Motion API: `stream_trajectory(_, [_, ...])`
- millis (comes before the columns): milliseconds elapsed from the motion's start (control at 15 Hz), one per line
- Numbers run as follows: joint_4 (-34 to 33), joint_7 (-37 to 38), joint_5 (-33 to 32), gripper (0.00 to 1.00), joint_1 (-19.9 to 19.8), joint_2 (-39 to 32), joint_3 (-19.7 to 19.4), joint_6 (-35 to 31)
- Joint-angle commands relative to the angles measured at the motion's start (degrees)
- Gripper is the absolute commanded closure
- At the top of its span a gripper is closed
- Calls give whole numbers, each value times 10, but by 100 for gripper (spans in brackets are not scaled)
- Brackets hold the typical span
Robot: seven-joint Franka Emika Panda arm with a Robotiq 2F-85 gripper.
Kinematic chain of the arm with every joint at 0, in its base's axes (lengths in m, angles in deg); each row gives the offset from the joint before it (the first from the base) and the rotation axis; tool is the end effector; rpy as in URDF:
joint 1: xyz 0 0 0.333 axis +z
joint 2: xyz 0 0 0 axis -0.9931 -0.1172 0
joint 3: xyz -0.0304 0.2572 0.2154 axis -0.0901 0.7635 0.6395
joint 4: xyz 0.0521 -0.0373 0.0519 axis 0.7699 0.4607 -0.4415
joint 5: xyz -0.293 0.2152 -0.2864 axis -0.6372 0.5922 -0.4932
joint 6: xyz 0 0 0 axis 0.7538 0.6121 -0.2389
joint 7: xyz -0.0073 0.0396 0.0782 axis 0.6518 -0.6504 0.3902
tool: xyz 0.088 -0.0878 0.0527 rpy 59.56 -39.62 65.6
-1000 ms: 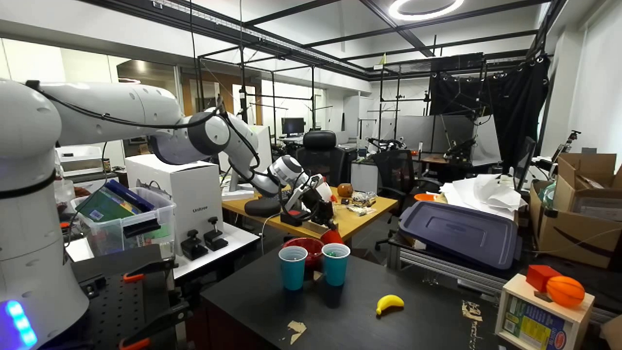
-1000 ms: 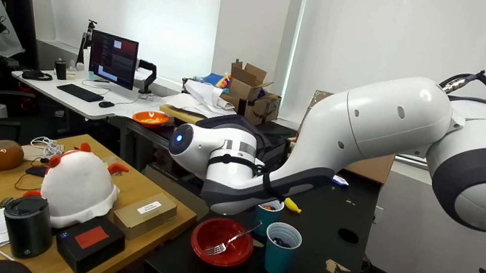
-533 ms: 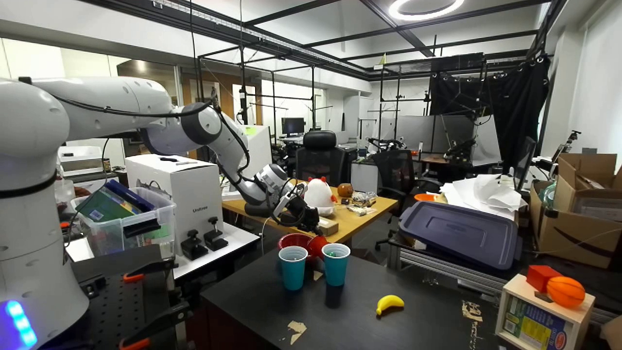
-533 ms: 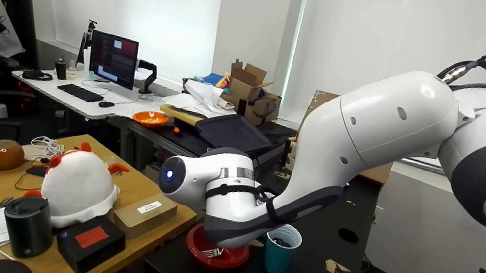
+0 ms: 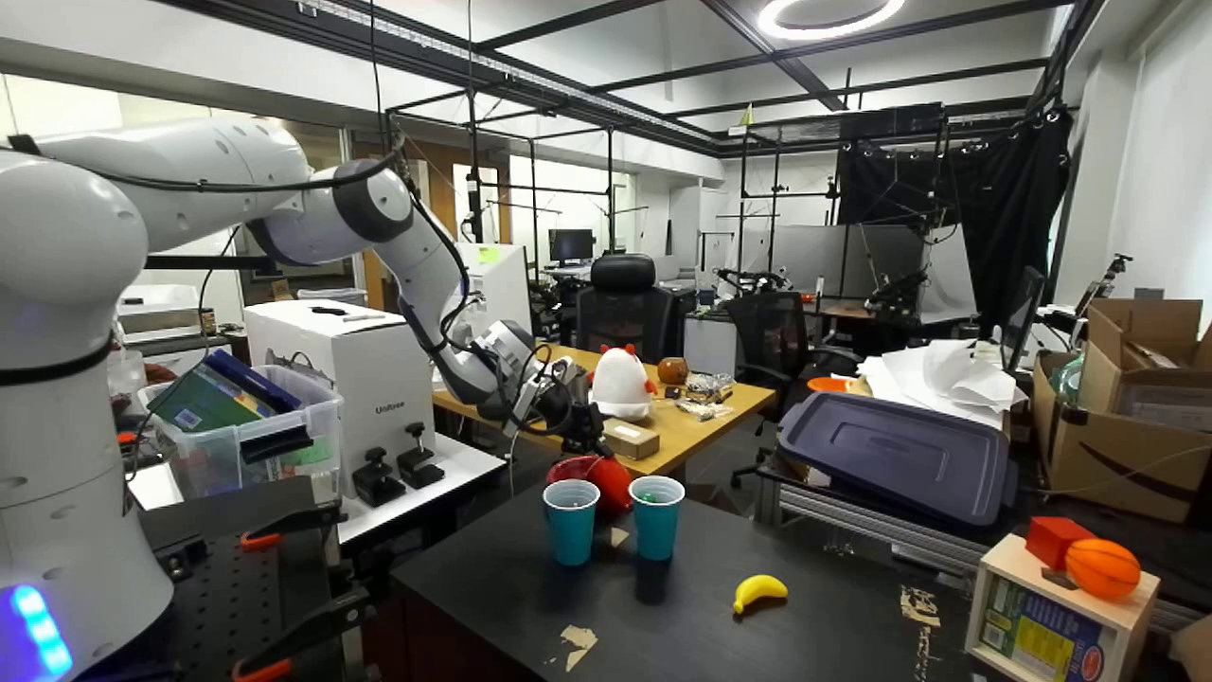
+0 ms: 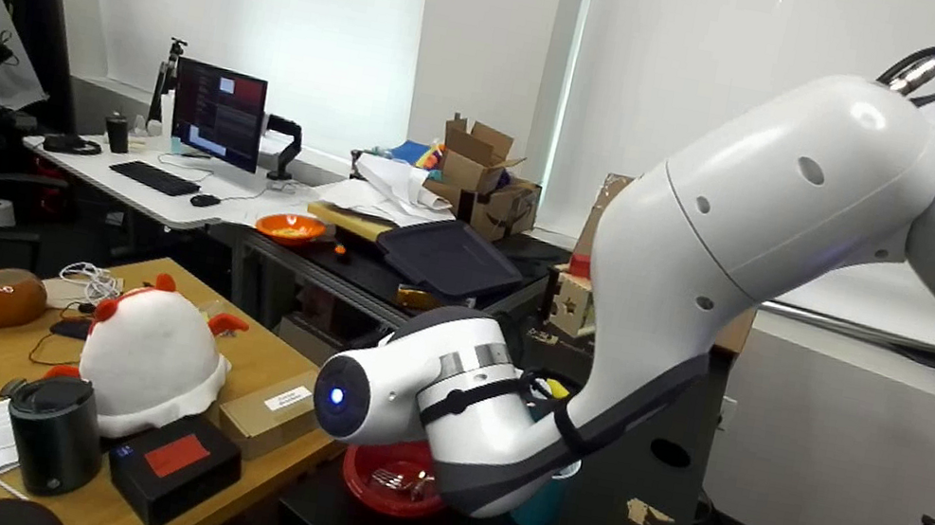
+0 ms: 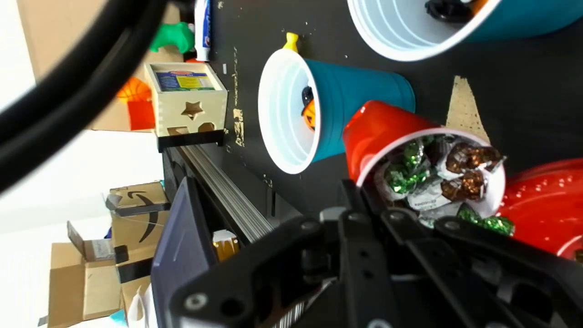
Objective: Pour the things in the red cup into the red bowl
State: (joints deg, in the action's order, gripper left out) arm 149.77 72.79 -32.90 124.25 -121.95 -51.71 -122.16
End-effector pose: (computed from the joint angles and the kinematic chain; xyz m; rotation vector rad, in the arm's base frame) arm 0.6953 0.2842 -0.0532 2.0632 0.4256 0.1967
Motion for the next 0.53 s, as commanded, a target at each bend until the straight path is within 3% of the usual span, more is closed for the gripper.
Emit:
stream_trajectory(0, [137,47,-37,99,32,90,-12,-11])
stream_trajectory(133, [186,62,-40,99,40,123,-15,-10])
stream_trajectory(200, [201,75,-66,99,20,143,15,8])
stream_trajectory(467, [236,48,-48,99,-38,199,76,16])
